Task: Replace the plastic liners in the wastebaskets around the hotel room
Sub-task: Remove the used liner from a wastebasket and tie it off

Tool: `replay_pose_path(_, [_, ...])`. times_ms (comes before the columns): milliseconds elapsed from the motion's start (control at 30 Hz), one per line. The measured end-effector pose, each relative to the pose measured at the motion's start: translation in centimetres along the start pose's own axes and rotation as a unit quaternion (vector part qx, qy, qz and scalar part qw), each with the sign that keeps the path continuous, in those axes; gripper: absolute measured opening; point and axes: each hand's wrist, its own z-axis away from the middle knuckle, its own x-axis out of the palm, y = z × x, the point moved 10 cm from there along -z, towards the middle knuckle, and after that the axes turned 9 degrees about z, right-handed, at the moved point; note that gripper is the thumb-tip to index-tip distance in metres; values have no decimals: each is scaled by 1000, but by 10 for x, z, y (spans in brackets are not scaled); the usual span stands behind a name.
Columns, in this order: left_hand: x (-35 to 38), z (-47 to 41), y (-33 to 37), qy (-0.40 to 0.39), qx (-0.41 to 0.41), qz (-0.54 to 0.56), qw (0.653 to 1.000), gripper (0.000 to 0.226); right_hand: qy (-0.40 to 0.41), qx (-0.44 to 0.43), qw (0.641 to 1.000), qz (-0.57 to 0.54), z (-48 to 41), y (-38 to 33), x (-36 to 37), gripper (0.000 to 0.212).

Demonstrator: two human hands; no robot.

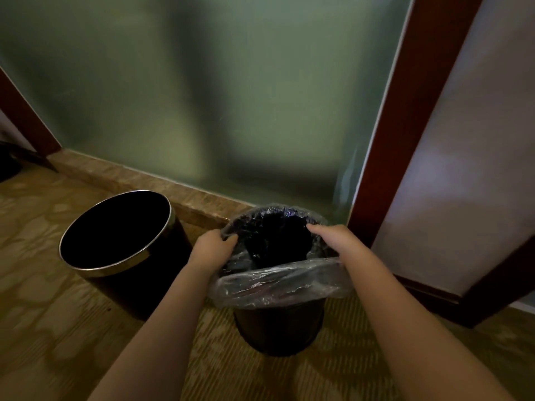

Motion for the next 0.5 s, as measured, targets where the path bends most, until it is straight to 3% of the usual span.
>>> replay_pose_path(100, [-17, 10, 8, 94, 35, -2, 995, 23, 59, -75, 995, -24, 2, -17, -8, 45])
replay_pose_path(200, [-38, 23, 26, 163, 97, 13, 982, 31, 119, -152, 979, -72, 16, -40, -24, 16])
replay_pose_path(267, [-48, 28, 39, 182, 127, 8, 975, 31, 130, -204, 967, -77, 30, -59, -32, 8])
replay_pose_path(400, [-38, 37, 70, 98, 186, 17, 977, 23, 77, -291, 953, -22, 55, -90, -31, 24])
replay_pose_path(500, [-8, 45, 79, -69, 180, 50, 980, 28, -7, -304, 952, 44, 70, -92, -21, 33])
